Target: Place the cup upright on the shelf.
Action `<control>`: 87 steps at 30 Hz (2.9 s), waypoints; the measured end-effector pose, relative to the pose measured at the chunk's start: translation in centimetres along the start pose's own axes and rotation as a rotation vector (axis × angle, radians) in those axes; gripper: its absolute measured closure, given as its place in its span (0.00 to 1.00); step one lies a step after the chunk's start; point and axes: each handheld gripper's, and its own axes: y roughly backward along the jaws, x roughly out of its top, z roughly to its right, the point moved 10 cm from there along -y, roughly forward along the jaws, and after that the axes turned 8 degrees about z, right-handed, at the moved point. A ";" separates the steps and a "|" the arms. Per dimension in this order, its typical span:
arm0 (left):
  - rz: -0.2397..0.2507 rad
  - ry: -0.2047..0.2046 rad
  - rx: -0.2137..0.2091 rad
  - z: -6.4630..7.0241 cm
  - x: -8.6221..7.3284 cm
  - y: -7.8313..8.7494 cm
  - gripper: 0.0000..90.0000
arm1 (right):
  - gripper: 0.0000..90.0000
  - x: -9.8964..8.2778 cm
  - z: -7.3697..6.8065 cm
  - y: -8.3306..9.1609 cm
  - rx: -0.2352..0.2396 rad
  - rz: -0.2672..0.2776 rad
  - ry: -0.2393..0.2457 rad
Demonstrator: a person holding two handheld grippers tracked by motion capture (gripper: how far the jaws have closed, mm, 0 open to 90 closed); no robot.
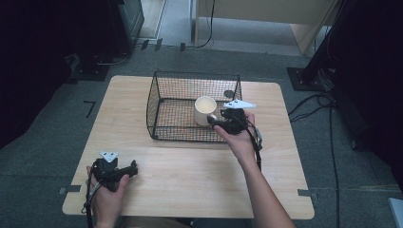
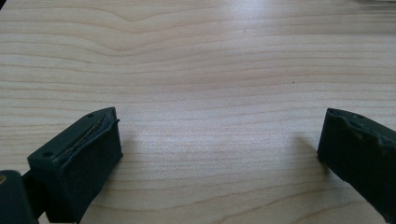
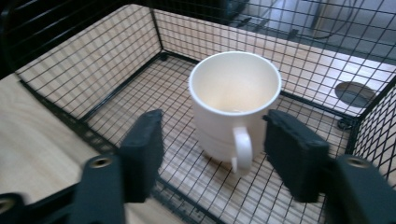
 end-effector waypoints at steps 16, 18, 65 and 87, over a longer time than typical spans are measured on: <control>0.003 0.002 0.000 0.0 0.0 0.0 0.00 | 0.00 -2.9 -0.9 4.6 -0.029 -0.017 0.020; 0.003 0.003 0.001 0.0 0.0 0.0 0.00 | 0.00 -3.3 -0.8 5.2 -0.029 -0.012 0.010; 0.000 0.001 0.000 0.0 0.0 0.0 0.00 | 0.00 -18.2 10.8 13.3 -0.315 -0.107 -0.115; 0.001 0.000 0.001 0.0 0.0 0.0 0.00 | 0.00 -20.5 12.0 15.5 -0.373 -0.172 -0.092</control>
